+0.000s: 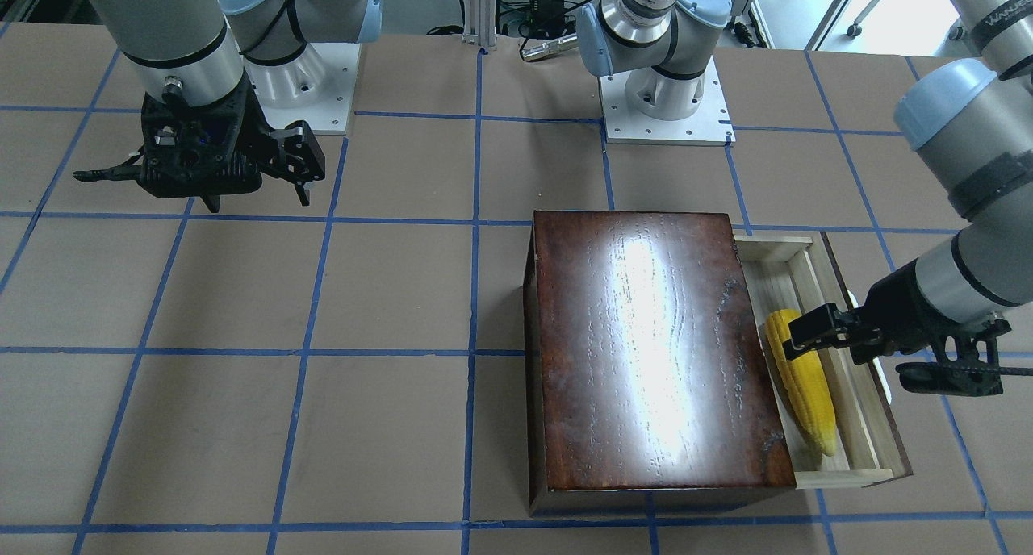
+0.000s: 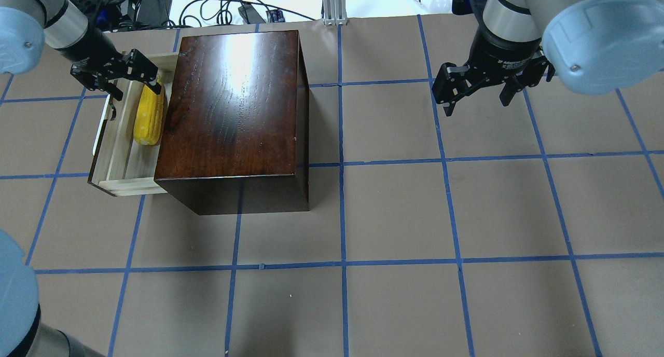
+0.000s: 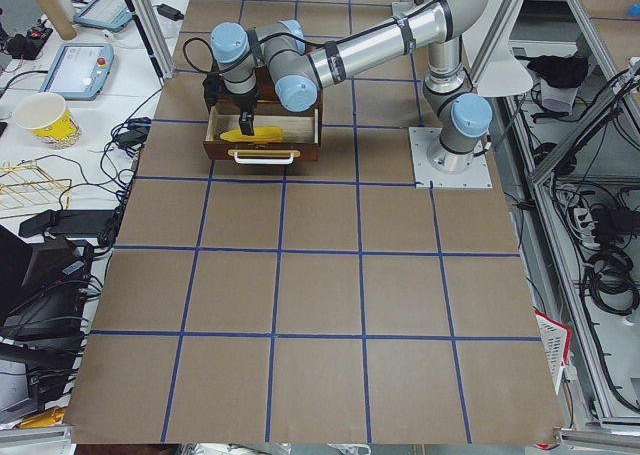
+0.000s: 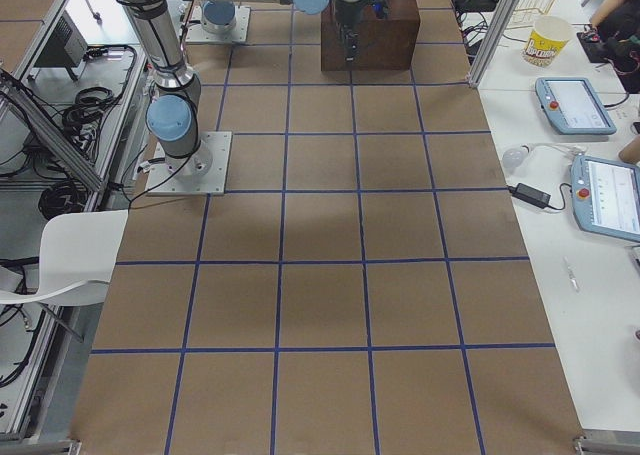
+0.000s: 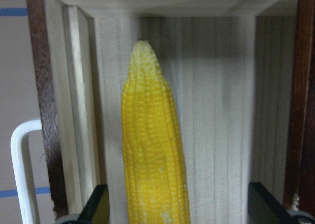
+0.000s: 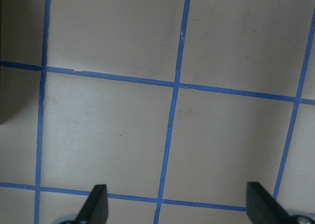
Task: Open drawer and put corn inside
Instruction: 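Open the left gripper to release the corn and lift away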
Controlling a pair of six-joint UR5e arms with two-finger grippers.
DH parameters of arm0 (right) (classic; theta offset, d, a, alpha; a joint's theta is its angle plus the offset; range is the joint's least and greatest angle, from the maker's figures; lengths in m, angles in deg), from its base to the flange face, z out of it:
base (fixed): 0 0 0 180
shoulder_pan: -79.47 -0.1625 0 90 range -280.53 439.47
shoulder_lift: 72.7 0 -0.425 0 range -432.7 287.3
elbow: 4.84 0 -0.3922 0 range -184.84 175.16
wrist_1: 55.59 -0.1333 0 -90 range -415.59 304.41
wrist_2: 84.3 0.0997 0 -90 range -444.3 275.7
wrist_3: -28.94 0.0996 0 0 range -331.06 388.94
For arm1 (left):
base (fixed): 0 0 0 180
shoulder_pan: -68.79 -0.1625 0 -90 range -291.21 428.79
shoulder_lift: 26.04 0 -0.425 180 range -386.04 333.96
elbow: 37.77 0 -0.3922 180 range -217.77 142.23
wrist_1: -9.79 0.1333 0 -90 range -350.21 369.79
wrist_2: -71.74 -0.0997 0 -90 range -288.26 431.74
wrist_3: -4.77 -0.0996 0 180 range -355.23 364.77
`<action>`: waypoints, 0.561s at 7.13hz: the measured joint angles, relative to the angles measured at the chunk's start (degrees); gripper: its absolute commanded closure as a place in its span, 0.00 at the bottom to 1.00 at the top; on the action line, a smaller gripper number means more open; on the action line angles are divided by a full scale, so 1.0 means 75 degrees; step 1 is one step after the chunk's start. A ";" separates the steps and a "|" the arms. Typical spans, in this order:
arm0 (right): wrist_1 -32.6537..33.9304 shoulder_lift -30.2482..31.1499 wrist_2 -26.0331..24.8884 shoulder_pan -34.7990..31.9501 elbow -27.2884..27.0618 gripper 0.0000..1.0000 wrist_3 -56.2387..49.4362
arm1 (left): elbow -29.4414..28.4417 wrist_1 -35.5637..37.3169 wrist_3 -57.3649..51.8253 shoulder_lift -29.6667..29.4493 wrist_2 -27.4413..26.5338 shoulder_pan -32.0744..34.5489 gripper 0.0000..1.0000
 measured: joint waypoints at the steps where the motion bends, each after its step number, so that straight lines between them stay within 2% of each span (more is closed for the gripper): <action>1: 0.0000 0.0000 0.0000 -0.0005 0.0000 0.00 0.0002 | -0.0246 -0.0420 0.0168 0.0114 -0.0037 0.0104 0.00; 4: 0.0000 0.0004 0.0000 -0.0016 0.0000 0.00 -0.0006 | -0.0916 -0.1274 0.0886 0.0451 -0.0558 0.0965 0.00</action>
